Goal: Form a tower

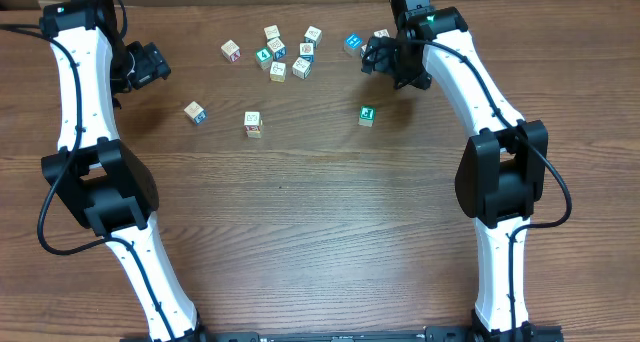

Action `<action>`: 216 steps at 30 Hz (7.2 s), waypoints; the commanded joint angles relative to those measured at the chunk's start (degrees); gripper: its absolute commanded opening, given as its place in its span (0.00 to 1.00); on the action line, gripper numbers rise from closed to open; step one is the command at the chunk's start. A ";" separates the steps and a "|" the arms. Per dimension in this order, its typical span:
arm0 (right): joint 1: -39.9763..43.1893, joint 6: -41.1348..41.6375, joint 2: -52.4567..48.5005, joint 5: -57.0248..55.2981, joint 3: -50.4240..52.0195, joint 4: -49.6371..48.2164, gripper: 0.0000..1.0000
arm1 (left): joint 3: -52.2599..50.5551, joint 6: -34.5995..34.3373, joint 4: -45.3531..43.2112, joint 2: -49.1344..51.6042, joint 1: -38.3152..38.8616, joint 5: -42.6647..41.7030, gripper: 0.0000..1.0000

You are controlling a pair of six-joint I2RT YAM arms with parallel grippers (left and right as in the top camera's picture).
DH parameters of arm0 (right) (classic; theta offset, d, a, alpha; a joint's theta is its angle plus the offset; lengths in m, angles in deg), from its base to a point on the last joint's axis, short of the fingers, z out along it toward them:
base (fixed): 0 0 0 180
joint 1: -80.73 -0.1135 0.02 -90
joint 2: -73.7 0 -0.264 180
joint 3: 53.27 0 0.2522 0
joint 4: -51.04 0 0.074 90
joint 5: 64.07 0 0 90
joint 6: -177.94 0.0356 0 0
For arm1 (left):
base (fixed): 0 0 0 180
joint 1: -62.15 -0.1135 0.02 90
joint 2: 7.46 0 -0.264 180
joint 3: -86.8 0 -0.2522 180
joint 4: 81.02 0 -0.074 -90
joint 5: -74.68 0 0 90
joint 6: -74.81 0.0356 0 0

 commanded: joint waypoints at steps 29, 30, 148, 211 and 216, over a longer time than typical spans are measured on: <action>0.04 -9.49 2.49 -5.68 -29.94 -0.09 0.04 | 1.03 -1.22 -0.07 -1.09 -0.11 0.13 1.00; 0.04 -9.49 2.49 -5.92 -29.94 -0.59 0.04 | 1.03 -1.22 -0.07 -1.09 -0.11 0.13 1.00; -0.44 -29.42 -1.29 0.85 10.56 -23.65 0.72 | 1.03 -1.22 -0.07 -1.09 0.02 0.13 1.00; -12.98 -5.27 10.10 0.83 10.73 1.57 0.25 | 1.03 -1.22 -0.07 -1.09 0.02 0.13 1.00; -14.53 -5.25 10.10 0.83 12.66 3.10 0.25 | 1.03 -1.22 -0.07 -1.09 0.02 0.13 1.00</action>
